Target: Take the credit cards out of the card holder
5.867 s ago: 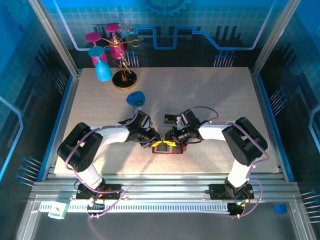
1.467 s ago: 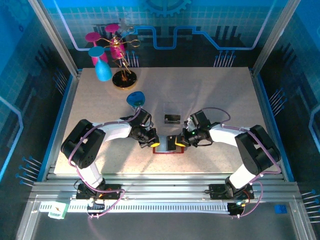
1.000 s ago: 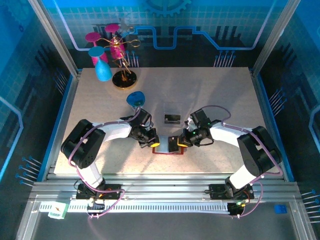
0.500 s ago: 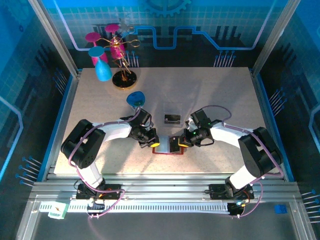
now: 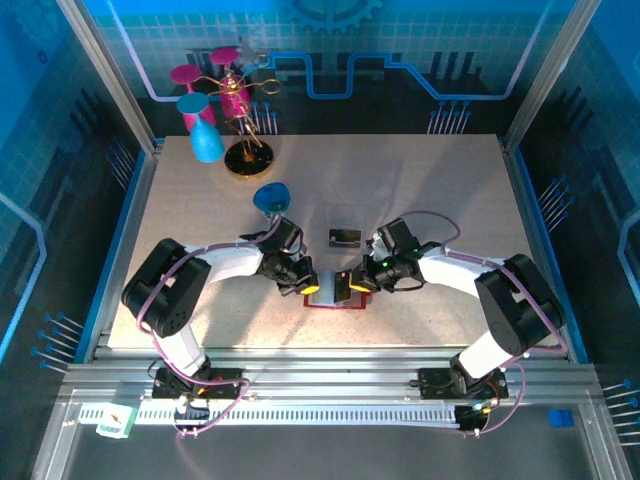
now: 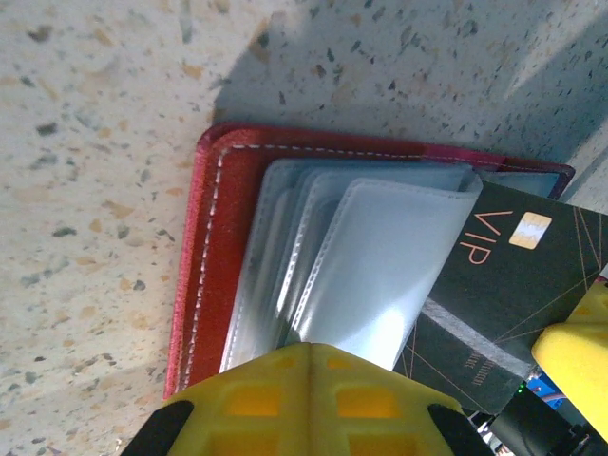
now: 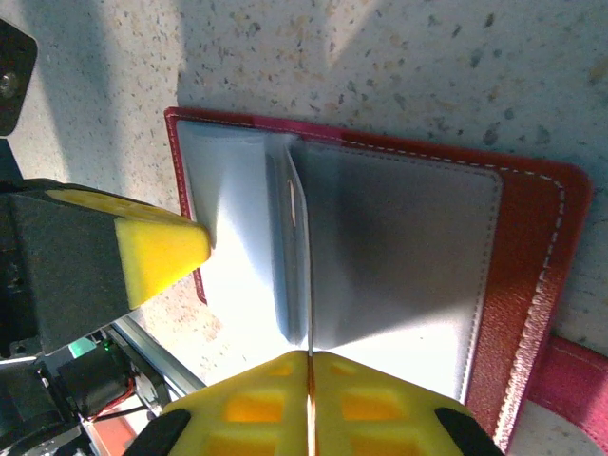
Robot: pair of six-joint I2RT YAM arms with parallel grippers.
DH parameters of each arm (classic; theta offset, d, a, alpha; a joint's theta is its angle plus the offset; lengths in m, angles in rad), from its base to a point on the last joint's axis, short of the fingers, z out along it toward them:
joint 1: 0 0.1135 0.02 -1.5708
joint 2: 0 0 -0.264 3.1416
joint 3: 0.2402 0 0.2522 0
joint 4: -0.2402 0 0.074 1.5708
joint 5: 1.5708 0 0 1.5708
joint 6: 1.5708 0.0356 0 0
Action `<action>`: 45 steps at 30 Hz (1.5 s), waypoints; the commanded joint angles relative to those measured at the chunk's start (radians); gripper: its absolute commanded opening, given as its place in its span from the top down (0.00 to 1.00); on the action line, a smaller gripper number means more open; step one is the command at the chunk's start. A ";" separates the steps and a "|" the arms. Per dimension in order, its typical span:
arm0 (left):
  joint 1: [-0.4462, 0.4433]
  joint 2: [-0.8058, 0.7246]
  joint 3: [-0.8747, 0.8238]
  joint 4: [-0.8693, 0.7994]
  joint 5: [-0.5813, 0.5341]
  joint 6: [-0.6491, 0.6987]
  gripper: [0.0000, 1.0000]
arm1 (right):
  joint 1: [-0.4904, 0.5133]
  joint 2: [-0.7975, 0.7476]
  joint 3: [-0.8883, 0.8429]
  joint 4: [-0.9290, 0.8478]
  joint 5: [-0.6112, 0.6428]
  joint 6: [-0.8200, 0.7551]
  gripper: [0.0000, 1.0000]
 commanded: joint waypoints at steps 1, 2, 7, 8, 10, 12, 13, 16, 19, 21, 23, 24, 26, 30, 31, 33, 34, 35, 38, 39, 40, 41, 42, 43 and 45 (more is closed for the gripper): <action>-0.008 0.023 0.002 -0.064 -0.036 0.009 0.95 | 0.019 0.006 -0.013 0.016 -0.012 0.020 0.91; -0.009 0.021 0.000 -0.064 -0.036 0.009 0.95 | 0.019 0.008 -0.012 0.015 -0.013 0.018 0.90; -0.011 0.007 -0.010 -0.065 -0.041 0.007 0.94 | 0.021 0.009 -0.007 0.010 -0.011 0.014 0.89; -0.011 0.004 -0.014 -0.063 -0.042 0.005 0.94 | 0.020 0.009 -0.006 0.009 -0.008 0.011 0.90; -0.011 -0.001 -0.022 -0.061 -0.044 0.002 0.94 | 0.020 0.002 -0.007 0.004 0.002 0.009 0.94; -0.013 -0.008 -0.028 -0.059 -0.047 -0.002 0.94 | 0.021 -0.002 -0.007 0.001 0.002 0.005 0.95; -0.014 -0.012 -0.032 -0.058 -0.049 -0.003 0.94 | 0.021 0.000 -0.003 -0.004 0.001 -0.001 0.95; -0.015 -0.020 -0.044 -0.055 -0.052 -0.009 0.94 | 0.020 0.006 0.006 -0.021 -0.001 -0.014 0.95; -0.019 -0.032 -0.060 -0.047 -0.059 -0.016 0.94 | 0.020 0.007 0.009 -0.027 -0.003 -0.023 0.95; -0.021 -0.041 -0.074 -0.041 -0.063 -0.023 0.94 | 0.021 0.011 0.014 -0.031 -0.006 -0.030 0.95; -0.022 -0.050 -0.084 -0.033 -0.067 -0.031 0.94 | 0.020 0.017 0.021 -0.039 -0.010 -0.038 0.95; -0.023 -0.056 -0.089 -0.032 -0.069 -0.034 0.94 | 0.021 0.020 0.025 -0.041 -0.014 -0.043 0.95; -0.024 -0.065 -0.096 -0.032 -0.074 -0.040 0.94 | 0.021 0.028 0.034 -0.047 -0.019 -0.049 0.95; -0.024 -0.075 -0.085 -0.042 -0.085 -0.039 0.92 | 0.020 0.035 0.048 -0.054 -0.028 -0.057 0.96; -0.024 -0.073 -0.078 -0.046 -0.087 -0.038 0.91 | 0.020 0.035 0.051 -0.059 -0.027 -0.059 0.96; -0.023 -0.070 -0.055 -0.059 -0.087 -0.034 0.88 | 0.020 0.029 0.064 -0.079 -0.020 -0.069 0.96; -0.024 -0.069 -0.044 -0.065 -0.087 -0.032 0.88 | 0.020 0.026 0.071 -0.090 -0.015 -0.075 0.96; -0.023 -0.069 -0.032 -0.071 -0.087 -0.028 0.87 | 0.020 0.022 0.081 -0.106 -0.009 -0.086 0.96; -0.024 -0.059 0.010 -0.096 -0.093 -0.013 0.86 | 0.017 0.017 0.123 -0.172 0.015 -0.131 0.97; -0.023 -0.052 0.025 -0.104 -0.096 -0.006 0.86 | 0.016 0.015 0.127 -0.200 0.023 -0.151 0.97; -0.023 -0.046 0.036 -0.109 -0.096 -0.003 0.86 | 0.012 0.014 0.163 -0.225 0.032 -0.170 0.98; -0.020 -0.039 0.048 -0.112 -0.096 -0.001 0.86 | 0.010 0.012 0.184 -0.251 0.041 -0.197 0.98; -0.020 -0.034 0.058 -0.114 -0.096 0.002 0.86 | 0.007 0.009 0.203 -0.276 0.048 -0.230 0.98; -0.019 -0.031 0.067 -0.116 -0.097 0.003 0.86 | 0.005 0.005 0.218 -0.296 0.055 -0.258 0.98; -0.017 -0.027 0.088 -0.121 -0.099 0.005 0.84 | 0.002 -0.002 0.260 -0.341 0.072 -0.335 0.98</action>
